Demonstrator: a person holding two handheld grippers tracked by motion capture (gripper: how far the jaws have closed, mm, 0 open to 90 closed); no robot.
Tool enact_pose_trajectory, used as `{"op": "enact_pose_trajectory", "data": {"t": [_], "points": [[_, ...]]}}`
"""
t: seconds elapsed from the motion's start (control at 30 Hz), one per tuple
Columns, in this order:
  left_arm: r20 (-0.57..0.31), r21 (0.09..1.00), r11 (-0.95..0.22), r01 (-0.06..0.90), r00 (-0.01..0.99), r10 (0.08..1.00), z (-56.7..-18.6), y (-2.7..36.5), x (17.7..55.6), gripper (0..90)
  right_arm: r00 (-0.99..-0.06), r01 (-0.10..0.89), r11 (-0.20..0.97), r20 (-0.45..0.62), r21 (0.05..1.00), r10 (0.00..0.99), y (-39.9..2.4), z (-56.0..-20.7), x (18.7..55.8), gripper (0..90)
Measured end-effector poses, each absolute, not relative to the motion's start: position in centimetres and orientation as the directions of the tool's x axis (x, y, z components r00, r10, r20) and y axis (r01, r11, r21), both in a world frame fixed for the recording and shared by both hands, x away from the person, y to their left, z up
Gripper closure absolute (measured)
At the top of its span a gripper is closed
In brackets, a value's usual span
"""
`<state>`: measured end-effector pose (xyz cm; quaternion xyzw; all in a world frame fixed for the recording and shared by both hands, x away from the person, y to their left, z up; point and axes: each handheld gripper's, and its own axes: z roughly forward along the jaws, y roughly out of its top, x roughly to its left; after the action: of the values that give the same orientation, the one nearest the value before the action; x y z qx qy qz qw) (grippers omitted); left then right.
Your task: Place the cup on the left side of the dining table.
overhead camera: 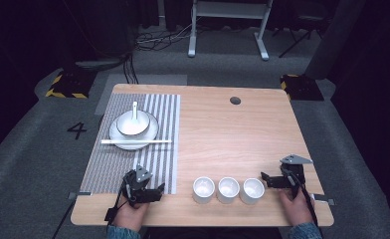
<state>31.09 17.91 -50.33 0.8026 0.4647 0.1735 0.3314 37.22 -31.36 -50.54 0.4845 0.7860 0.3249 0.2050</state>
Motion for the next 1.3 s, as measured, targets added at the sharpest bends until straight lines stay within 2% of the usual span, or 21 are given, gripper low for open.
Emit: {"op": "enact_pose_trajectory", "data": {"t": [0.87,0.93,0.97,1.0,1.2,1.3], "points": [[-0.028,0.694,-0.343,0.633,0.500,0.865,-50.3,17.9,31.0,17.6,-0.446,0.628,0.317,-0.005,0.711,0.895,-31.5,-50.5,37.2,0.3],[-0.026,0.695,-0.341,0.633,0.497,0.867,-50.3,17.9,30.9,21.9,-0.446,0.628,0.317,-0.005,0.711,0.895,-31.5,-50.5,37.2,0.3],[-0.037,0.697,-0.331,0.636,0.492,0.870,-50.2,17.9,30.9,21.9,-0.446,0.628,0.317,-0.005,0.711,0.895,-31.5,-50.5,37.2,0.3],[-0.044,0.699,-0.327,0.636,0.495,0.868,-49.9,18.0,30.9,26.7,-0.446,0.628,0.317,-0.005,0.711,0.895,-31.5,-50.5,37.2,0.3],[-0.086,0.739,-0.298,0.604,0.524,0.848,-47.8,17.7,30.2,26.3,-0.448,0.627,0.319,-0.005,0.711,0.894,-31.5,-50.5,37.2,0.3],[-0.138,0.744,-0.265,0.613,0.529,0.837,-46.8,17.7,29.8,25.9,-0.448,0.627,0.318,-0.005,0.711,0.894,-31.5,-50.5,37.2,0.3]]}}
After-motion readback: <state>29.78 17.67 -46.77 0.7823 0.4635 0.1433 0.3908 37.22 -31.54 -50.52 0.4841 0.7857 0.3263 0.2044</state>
